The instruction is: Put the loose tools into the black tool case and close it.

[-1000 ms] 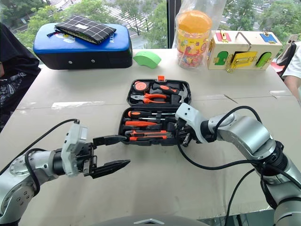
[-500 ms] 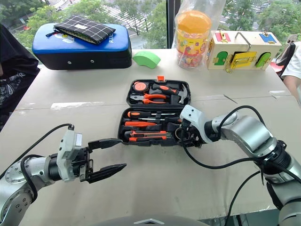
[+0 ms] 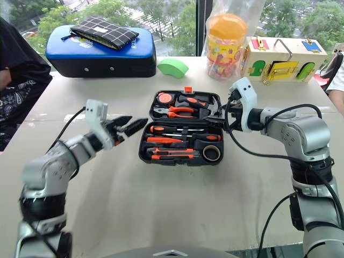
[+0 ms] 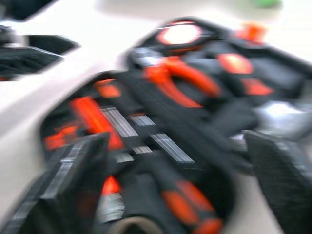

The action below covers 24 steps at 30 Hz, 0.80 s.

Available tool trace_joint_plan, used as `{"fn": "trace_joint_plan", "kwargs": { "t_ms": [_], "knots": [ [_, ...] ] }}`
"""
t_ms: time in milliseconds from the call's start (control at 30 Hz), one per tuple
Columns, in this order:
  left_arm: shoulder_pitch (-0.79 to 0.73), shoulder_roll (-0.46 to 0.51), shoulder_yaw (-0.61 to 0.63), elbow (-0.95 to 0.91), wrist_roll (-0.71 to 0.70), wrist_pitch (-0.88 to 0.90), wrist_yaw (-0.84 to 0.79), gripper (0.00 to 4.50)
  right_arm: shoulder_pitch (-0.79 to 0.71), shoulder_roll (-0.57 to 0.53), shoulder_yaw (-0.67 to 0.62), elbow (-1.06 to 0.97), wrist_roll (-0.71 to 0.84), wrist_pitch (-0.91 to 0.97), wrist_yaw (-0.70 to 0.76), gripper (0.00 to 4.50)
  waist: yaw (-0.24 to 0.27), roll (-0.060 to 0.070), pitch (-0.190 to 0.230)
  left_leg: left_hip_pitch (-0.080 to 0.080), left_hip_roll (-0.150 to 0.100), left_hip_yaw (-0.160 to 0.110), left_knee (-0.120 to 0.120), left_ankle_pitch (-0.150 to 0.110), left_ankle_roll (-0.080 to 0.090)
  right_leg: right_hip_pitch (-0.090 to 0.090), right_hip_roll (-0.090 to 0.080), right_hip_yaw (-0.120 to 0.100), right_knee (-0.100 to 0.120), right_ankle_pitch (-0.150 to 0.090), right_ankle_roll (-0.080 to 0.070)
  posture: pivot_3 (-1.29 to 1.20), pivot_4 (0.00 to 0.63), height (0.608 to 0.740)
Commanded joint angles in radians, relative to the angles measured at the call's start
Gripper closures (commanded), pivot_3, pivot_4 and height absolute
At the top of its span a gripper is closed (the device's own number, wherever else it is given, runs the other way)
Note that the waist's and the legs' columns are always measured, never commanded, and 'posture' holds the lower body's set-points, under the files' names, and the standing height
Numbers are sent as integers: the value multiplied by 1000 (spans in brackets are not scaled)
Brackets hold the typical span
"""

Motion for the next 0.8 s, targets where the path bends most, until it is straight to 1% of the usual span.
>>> {"fn": "trace_joint_plan", "kwargs": {
  "t_ms": [33, 100, 133, 267, 333, 367, 400, 467, 500, 533, 567, 600, 633, 667, 700, 733, 800],
  "knots": [
    [-145, -20, -48, 181, 79, -5, 27, 0, -81, 41, 15, 158, -85, -63, -63, 33, -4, 0, 0, 0, 0, 0, 0, 0, 0, 0, 0, 0, 0, 0, 0, 0, 150, 740],
    [-241, -32, -75, 340, 140, -43, 26, 0, -131, 72, 14, 301, -123, -102, -77, 33, -9, 0, 0, 1, 0, 1, 0, 0, 0, 1, 3, 0, 2, 0, 0, 0, 150, 740],
    [-284, -38, -86, 414, 163, -64, 13, 0, -154, 84, 13, 369, -140, -127, -78, 33, -9, 0, 0, 1, 0, 2, -1, 1, 0, 0, 7, 0, 2, 0, 0, 0, 150, 740],
    [-433, -42, -111, 742, 261, -169, -25, 0, -258, 154, 2, 662, -171, -216, -39, 33, -17, -1, 0, 2, 1, 3, -3, 2, -2, 0, 9, 0, 4, 0, 1, 0, 150, 740],
    [-478, -39, -108, 861, 288, -198, -52, 515, -298, 180, 8, 795, -188, -257, 13, 0, -27, -1, 0, 1, 2, 3, -4, 3, -4, -1, 10, -2, 4, 0, 1, 0, 150, 740],
    [-495, -35, -115, 908, 305, -210, -76, 1022, -314, 188, 11, 847, -196, -275, 44, 258, -27, -1, 0, 1, 2, 2, -4, 3, -4, 0, 10, -2, 4, 0, 1, 0, 150, 740],
    [-505, -31, -123, 937, 318, -217, -98, 1022, -324, 194, 10, 884, -199, -287, 68, 258, -27, -1, 0, 1, 2, 2, -4, 3, -4, 0, 9, -2, 4, 0, 1, 0, 150, 740],
    [-516, -27, -134, 965, 327, -213, -163, 1901, -336, 198, 16, 937, -218, -312, 96, 854, -32, -1, 0, 2, 2, 2, -4, 3, -4, 0, 9, -2, 3, 0, 1, 0, 150, 740],
    [-520, -27, -136, 975, 331, -212, -187, 2317, -340, 197, 23, 958, -232, -326, 105, 1319, -33, -1, 0, 3, 2, 2, -4, 3, -4, 0, 9, -2, 4, 0, 1, 0, 150, 740],
    [-523, -25, -140, 978, 336, -209, -214, 2872, -340, 196, 25, 972, -243, -339, 112, 1899, -34, -1, 0, 3, 2, 2, -3, 3, -4, 0, 9, -1, 4, 0, 1, 0, 150, 740],
    [-526, -25, -136, 974, 331, -190, -246, 3150, -339, 194, 22, 983, -249, -353, 115, 2175, -34, -1, 0, 3, 2, 2, -3, 3, -4, 0, 8, -1, 4, 0, 1, 0, 150, 740],
    [-527, -25, -132, 968, 326, -177, -272, 3615, -338, 192, 19, 990, -254, -364, 119, 2724, -33, -1, 0, 3, 2, 2, -3, 3, -5, 0, 7, 0, 5, 0, 1, 0, 150, 740],
    [-525, -23, -133, 954, 326, -167, -299, 4016, -336, 190, 12, 990, -253, -375, 127, 3145, -31, -1, 0, 3, 2, 1, -3, 3, -5, 0, 6, 1, 5, 0, 1, 0, 150, 740],
    [-521, -21, -135, 939, 325, -156, -323, 4500, -333, 188, 5, 987, -251, -381, 133, 3738, -30, -1, 0, 3, 2, 0, -3, 2, -6, 0, 4, 0, 5, 0, 1, 0, 150, 740],
    [-518, -18, -131, 926, 319, -139, -342, 4500, -330, 185, 4, 980, -253, -389, 142, 4179, -29, -1, 0, 3, 2, -1, -3, 1, -8, 0, 3, 0, 5, 0, 1, 0, 150, 740],
    [-512, -17, -130, 912, 315, -128, -357, 4500, -325, 183, 9, 968, -257, -394, 155, 4400, -29, -1, 0, 3, 1, -1, -3, 1, -9, 0, 3, 0, 5, 0, 1, 0, 150, 740],
    [-494, -14, -127, 870, 307, -118, -387, 4500, -307, 181, 13, 923, -252, -396, 189, 4400, -28, -1, 0, 2, 0, -2, -3, 0, -9, 0, 1, 0, 5, 0, 1, 0, 150, 740]
  ]
}}
